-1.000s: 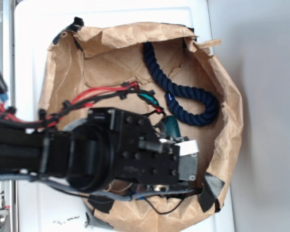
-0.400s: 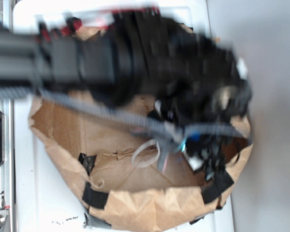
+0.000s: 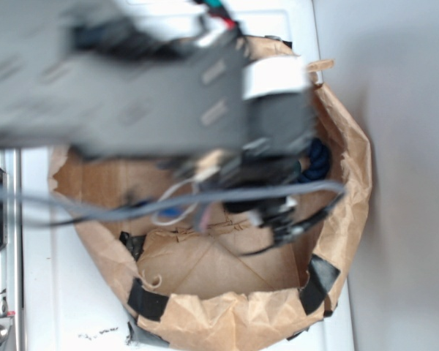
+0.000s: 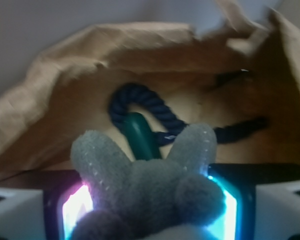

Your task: Grab the gray animal.

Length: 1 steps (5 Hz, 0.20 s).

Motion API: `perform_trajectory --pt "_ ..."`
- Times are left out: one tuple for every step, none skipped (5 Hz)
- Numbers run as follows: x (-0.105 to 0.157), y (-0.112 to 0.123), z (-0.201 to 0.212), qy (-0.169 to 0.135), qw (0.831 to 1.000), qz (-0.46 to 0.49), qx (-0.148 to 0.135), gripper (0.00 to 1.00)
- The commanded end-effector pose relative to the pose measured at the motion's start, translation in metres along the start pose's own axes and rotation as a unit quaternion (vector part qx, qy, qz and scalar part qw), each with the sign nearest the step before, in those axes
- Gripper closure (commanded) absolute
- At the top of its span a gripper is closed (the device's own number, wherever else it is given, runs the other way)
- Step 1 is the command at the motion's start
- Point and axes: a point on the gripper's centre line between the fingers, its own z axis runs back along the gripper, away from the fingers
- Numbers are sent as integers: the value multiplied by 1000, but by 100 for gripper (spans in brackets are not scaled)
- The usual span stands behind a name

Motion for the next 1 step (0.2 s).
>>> perform_trajectory --pt "9 11 27 -69 998 5 15 100"
